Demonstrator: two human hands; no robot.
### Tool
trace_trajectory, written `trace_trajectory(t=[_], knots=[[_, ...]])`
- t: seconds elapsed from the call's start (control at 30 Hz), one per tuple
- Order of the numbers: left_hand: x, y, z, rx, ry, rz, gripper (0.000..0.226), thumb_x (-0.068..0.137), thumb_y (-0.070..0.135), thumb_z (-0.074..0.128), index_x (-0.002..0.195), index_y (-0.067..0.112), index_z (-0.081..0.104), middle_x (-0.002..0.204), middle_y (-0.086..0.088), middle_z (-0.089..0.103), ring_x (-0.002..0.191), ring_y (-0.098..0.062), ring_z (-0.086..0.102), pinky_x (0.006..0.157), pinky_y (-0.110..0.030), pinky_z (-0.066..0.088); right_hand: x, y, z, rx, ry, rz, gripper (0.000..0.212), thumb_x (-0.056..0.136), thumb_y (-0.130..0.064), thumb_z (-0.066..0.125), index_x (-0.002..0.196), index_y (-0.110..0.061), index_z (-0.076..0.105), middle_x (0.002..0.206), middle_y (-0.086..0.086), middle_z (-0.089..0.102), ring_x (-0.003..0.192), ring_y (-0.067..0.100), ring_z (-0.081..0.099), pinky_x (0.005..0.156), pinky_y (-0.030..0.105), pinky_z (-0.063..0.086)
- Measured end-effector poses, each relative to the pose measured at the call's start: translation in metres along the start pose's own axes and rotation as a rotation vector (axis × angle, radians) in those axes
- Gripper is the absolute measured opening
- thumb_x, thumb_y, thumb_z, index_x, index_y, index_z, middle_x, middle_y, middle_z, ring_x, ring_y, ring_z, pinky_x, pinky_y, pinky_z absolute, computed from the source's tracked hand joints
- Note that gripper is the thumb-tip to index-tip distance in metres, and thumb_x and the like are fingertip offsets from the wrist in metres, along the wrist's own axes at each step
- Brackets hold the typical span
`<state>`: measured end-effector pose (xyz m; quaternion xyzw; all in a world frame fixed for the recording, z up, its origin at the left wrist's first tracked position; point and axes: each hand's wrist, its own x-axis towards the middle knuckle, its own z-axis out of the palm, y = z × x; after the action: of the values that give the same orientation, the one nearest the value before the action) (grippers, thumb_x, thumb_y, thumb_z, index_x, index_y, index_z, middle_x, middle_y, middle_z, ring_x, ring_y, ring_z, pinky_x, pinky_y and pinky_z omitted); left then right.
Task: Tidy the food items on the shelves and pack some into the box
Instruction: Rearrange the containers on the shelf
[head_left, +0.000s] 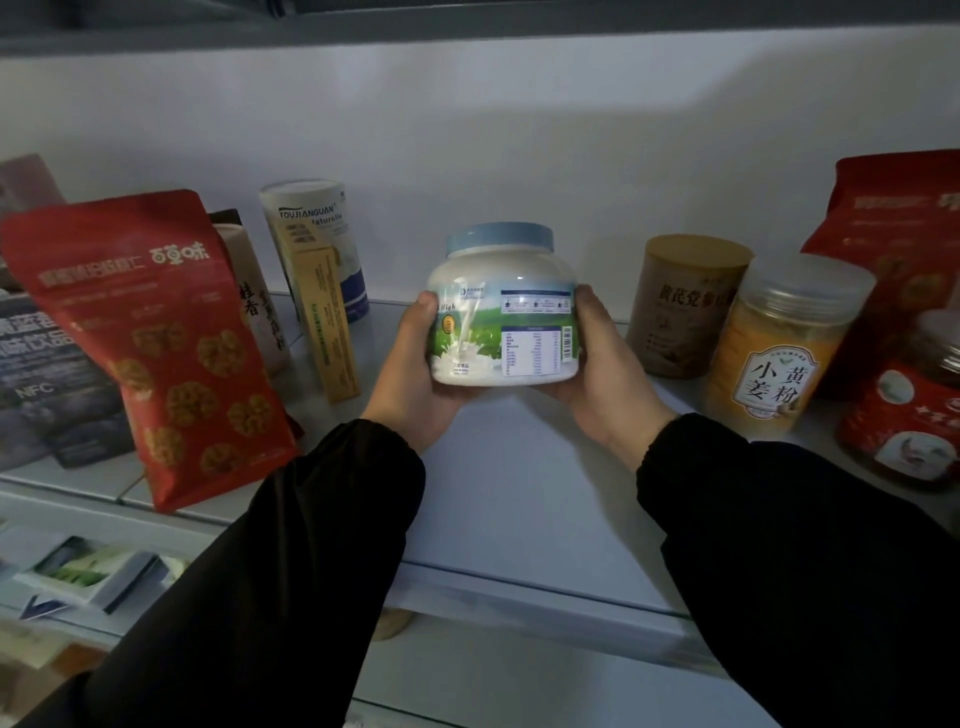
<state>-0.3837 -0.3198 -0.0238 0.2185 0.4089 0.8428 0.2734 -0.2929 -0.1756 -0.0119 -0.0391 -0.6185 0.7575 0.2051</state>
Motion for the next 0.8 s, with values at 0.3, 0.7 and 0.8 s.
trace_trajectory(t=[0.3, 0.7, 0.8], knots=[[0.012, -0.003, -0.007, -0.004, 0.031, -0.08, 0.065, 0.109, 0.055, 0.029, 0.152, 0.011, 0.05, 0.146, -0.02, 0.059, 0.136, -0.038, 0.057, 0.116, -0.063, 0.039, -0.003, 0.003, -0.008, -0.339, 0.137, -0.193, 0.048, 0.091, -0.071, 0.056, 0.129, -0.042, 0.048, 0.112, 0.011, 0.073, 0.096, 0.019, 0.076, 0.083, 0.048, 0.065], [0.008, -0.001, -0.004, -0.025, 0.047, -0.078, 0.062, 0.109, 0.052, 0.031, 0.152, 0.011, 0.05, 0.146, -0.02, 0.059, 0.137, -0.039, 0.055, 0.116, -0.065, 0.038, -0.004, 0.004, -0.009, -0.386, 0.144, -0.253, 0.047, 0.092, -0.066, 0.057, 0.129, -0.04, 0.047, 0.106, 0.015, 0.072, 0.094, 0.022, 0.076, 0.086, 0.05, 0.063], [0.008, -0.001, -0.004, -0.027, 0.06, -0.077, 0.061, 0.109, 0.052, 0.032, 0.151, 0.012, 0.051, 0.145, -0.019, 0.06, 0.135, -0.038, 0.057, 0.116, -0.065, 0.038, -0.004, 0.004, -0.009, -0.412, 0.143, -0.268, 0.04, 0.098, -0.061, 0.056, 0.129, -0.039, 0.046, 0.105, 0.014, 0.072, 0.093, 0.021, 0.075, 0.086, 0.051, 0.062]])
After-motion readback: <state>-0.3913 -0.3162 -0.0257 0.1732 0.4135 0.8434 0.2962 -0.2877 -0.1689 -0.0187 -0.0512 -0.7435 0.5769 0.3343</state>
